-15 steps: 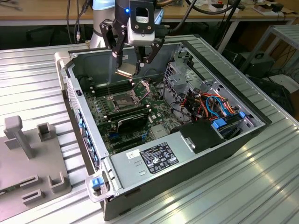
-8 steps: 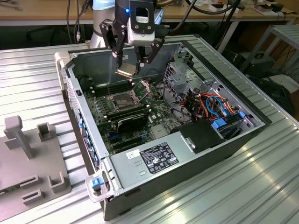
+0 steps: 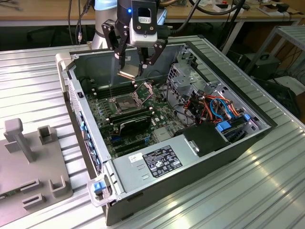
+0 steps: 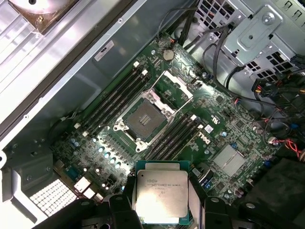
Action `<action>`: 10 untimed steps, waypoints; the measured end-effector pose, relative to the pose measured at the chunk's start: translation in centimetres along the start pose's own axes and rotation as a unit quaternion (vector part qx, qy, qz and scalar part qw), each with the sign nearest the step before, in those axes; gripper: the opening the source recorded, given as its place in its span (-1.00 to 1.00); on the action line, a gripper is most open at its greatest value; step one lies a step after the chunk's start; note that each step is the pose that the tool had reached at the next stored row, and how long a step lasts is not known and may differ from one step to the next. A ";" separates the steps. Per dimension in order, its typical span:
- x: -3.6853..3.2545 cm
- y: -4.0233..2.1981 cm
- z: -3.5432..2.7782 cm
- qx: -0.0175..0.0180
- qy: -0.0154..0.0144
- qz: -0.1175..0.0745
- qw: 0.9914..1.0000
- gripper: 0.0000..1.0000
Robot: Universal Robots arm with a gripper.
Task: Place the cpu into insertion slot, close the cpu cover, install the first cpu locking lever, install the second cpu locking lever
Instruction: 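Place the cpu into insertion slot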
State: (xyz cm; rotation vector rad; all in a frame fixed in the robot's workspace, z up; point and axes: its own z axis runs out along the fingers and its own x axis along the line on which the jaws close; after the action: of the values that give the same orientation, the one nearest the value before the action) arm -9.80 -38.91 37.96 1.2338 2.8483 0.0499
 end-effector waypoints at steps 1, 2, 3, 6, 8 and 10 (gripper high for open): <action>0.00 0.00 0.00 0.000 0.000 0.003 1.000 0.06; 0.00 0.00 0.00 0.000 0.000 0.005 1.000 0.06; 0.00 0.00 0.00 0.000 0.000 0.008 1.000 0.06; -0.01 0.01 0.01 0.000 -0.001 0.018 1.000 0.06; 0.00 0.01 0.03 0.001 -0.001 0.025 1.000 0.06; -0.01 0.01 0.05 0.001 -0.001 0.032 0.999 0.06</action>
State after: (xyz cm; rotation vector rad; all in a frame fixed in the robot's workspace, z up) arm -9.79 -38.91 37.92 1.3230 2.8069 0.0480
